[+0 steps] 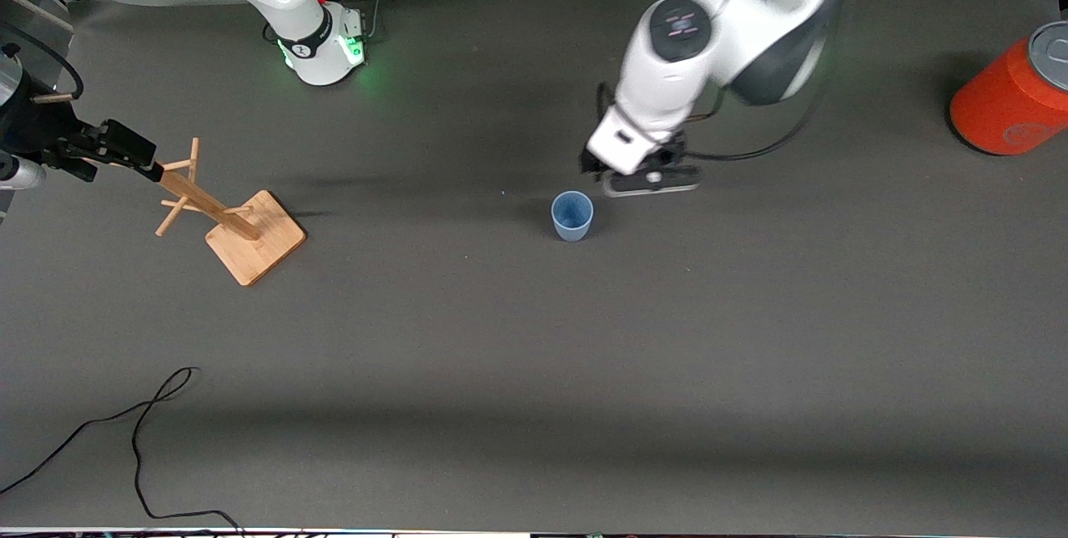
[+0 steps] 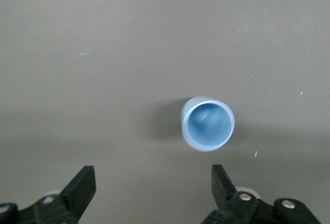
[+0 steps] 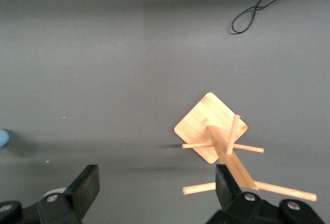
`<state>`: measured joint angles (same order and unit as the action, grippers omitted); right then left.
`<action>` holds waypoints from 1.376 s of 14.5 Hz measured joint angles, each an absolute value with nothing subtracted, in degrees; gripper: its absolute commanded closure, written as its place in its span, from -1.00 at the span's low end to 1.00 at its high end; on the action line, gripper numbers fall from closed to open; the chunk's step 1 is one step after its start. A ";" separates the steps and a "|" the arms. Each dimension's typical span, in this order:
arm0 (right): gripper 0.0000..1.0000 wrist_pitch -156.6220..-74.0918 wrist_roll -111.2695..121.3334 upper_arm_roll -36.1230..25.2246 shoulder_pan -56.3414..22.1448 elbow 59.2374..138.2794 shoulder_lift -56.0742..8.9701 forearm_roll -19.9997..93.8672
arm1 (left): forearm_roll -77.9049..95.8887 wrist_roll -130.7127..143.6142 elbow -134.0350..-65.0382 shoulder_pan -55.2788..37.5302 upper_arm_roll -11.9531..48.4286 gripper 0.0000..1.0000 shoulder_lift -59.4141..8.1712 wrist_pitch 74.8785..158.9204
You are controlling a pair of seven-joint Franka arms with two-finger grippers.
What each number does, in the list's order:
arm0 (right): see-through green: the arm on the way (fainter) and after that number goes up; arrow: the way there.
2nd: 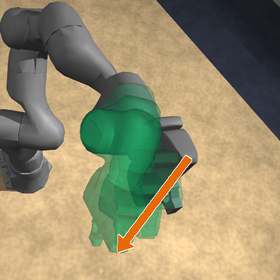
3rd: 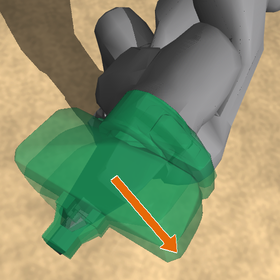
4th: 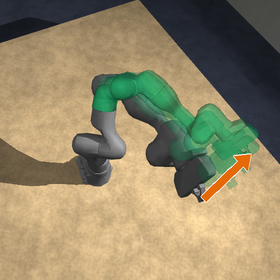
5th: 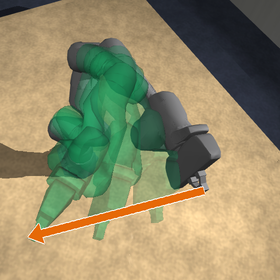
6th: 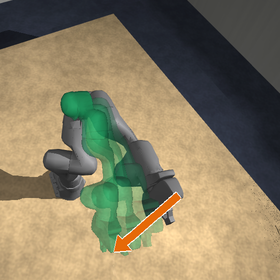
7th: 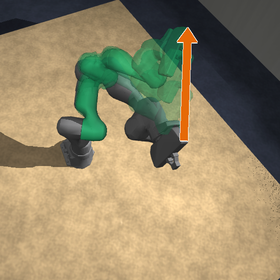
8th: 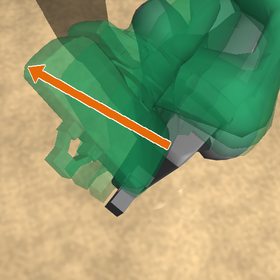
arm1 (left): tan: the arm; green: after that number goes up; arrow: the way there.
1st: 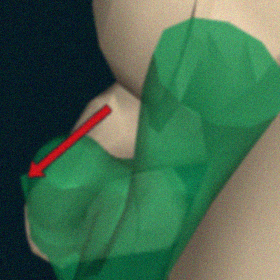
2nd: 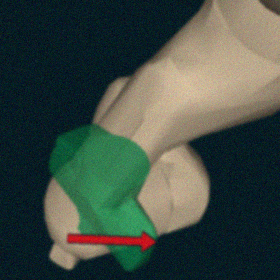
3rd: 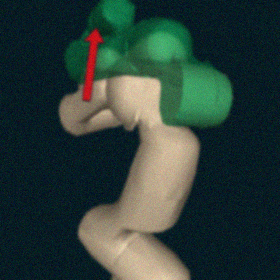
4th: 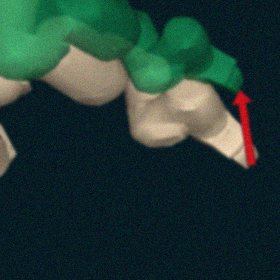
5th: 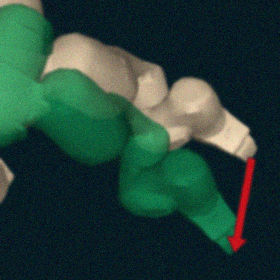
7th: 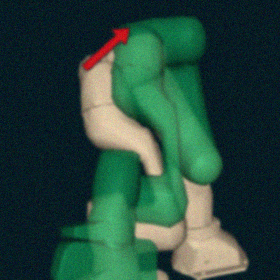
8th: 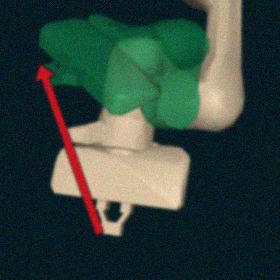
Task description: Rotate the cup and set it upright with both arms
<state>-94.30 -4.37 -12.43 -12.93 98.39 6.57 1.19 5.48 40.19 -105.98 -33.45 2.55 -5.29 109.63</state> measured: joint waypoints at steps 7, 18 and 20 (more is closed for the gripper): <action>-1.00 -93.61 -4.31 -12.42 -12.91 96.82 5.69 1.92 | 6.38 20.00 -96.66 -14.10 2.04 -1.00 -3.63 93.93; -1.00 -93.57 -4.23 -12.41 -12.91 95.60 4.99 1.93 | 2.75 2.85 -91.54 -5.31 -2.40 -1.00 -0.75 87.94; -1.00 -93.57 -4.23 -12.42 -12.91 95.33 4.97 1.93 | 0.27 1.25 -91.33 -5.38 -2.38 -1.00 -0.63 87.58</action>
<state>-93.57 -4.23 -12.42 -12.91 95.33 4.97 1.93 0.27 1.25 -91.33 -5.38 -2.38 -0.63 87.58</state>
